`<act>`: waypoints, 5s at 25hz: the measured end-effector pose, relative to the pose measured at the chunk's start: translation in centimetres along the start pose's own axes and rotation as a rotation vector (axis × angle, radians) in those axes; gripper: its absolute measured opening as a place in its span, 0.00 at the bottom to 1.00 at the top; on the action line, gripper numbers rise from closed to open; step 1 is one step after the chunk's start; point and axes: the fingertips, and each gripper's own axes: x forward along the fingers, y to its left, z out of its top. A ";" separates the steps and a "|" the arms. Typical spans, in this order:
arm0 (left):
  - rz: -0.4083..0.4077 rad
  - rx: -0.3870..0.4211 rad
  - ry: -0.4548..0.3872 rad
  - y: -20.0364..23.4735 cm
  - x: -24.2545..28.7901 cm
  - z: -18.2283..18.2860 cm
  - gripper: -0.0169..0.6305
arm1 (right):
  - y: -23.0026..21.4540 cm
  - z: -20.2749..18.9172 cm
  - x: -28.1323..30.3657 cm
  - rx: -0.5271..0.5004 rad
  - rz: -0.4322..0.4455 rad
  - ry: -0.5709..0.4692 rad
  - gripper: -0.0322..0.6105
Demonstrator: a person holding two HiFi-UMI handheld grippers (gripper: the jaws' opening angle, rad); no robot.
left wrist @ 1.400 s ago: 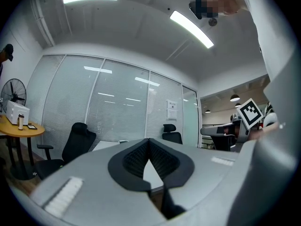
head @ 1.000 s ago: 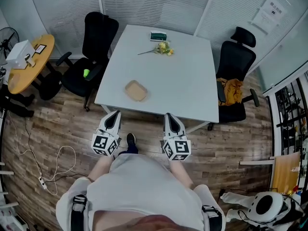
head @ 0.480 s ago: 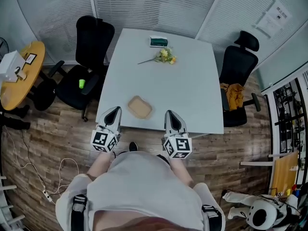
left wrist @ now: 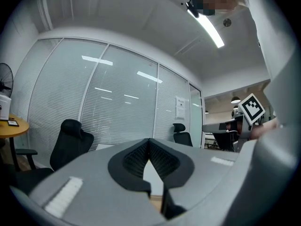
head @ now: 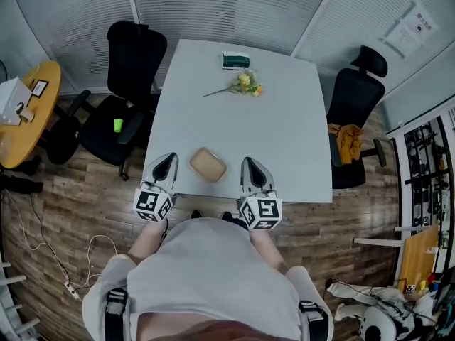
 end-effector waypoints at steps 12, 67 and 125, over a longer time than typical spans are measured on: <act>0.034 -0.019 0.018 -0.7 2.5 -0.6 0.04 | -2.4 -0.3 2.7 0.013 0.061 0.063 0.06; 0.095 -0.088 0.252 -0.9 1.0 -9.7 0.04 | -2.2 -23.0 7.8 -0.016 0.136 0.617 0.24; 0.096 -0.067 0.238 0.2 2.2 -9.1 0.04 | -2.8 -26.9 9.9 0.051 0.110 0.736 0.09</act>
